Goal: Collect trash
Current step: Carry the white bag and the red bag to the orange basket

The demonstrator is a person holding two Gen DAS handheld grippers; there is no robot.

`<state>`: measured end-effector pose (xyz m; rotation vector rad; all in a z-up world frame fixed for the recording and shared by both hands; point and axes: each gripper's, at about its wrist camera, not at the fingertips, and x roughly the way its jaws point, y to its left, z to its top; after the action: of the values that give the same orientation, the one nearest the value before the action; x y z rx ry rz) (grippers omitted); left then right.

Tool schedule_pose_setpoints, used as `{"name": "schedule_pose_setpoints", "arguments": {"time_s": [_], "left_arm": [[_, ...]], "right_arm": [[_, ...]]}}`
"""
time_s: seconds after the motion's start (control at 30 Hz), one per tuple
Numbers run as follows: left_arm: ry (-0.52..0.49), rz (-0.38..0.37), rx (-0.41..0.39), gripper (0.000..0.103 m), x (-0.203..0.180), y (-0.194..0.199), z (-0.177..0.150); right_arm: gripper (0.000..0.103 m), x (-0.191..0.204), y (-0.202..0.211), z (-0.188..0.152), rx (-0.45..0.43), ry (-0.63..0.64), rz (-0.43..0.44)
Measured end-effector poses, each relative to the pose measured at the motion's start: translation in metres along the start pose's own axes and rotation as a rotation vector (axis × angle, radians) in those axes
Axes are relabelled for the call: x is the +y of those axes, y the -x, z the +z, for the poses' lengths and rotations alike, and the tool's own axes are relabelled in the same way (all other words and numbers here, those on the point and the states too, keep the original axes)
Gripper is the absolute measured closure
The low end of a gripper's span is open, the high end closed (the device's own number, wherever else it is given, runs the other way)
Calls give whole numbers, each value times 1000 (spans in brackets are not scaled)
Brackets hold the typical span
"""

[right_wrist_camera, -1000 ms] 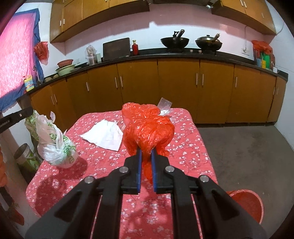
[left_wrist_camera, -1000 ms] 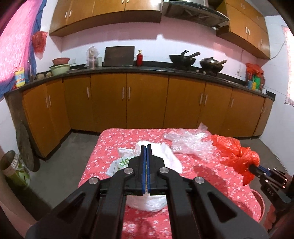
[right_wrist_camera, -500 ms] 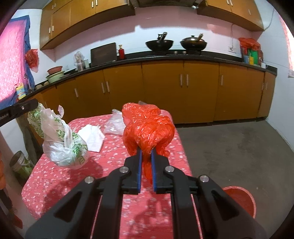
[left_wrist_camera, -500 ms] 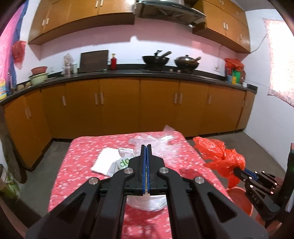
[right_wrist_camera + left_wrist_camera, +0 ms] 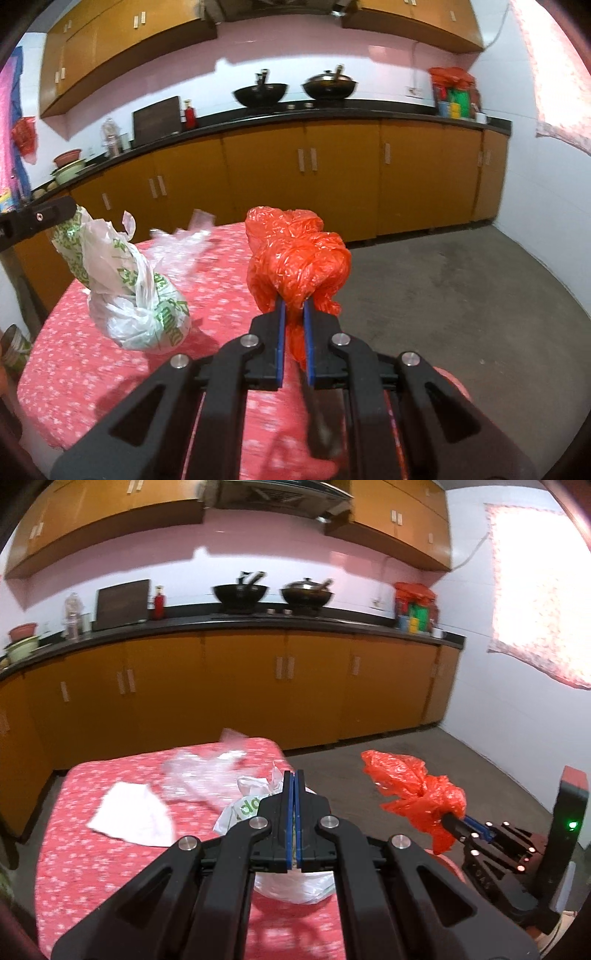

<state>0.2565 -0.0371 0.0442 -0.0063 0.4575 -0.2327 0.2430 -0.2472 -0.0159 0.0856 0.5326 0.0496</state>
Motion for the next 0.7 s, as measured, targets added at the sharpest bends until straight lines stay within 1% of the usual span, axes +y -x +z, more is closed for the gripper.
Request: {"name": "schedule_pose_setpoints", "arguments": {"time_s": [0.2, 0.43, 0.53, 0.7], "left_arm": [[-19, -93, 43, 103, -53, -24, -10], [-60, -185, 97, 103, -119, -54, -30], [-77, -213, 130, 103, -145, -69, -40], [-117, -242, 191, 103, -181, -91, -62]], "right_arm": [[93, -55, 1, -14, 16, -43, -90], [93, -123, -2, -42, 70, -82, -200], [93, -146, -7, -56, 97, -108, -229], [93, -178, -18, -77, 135, -151, -252]]}}
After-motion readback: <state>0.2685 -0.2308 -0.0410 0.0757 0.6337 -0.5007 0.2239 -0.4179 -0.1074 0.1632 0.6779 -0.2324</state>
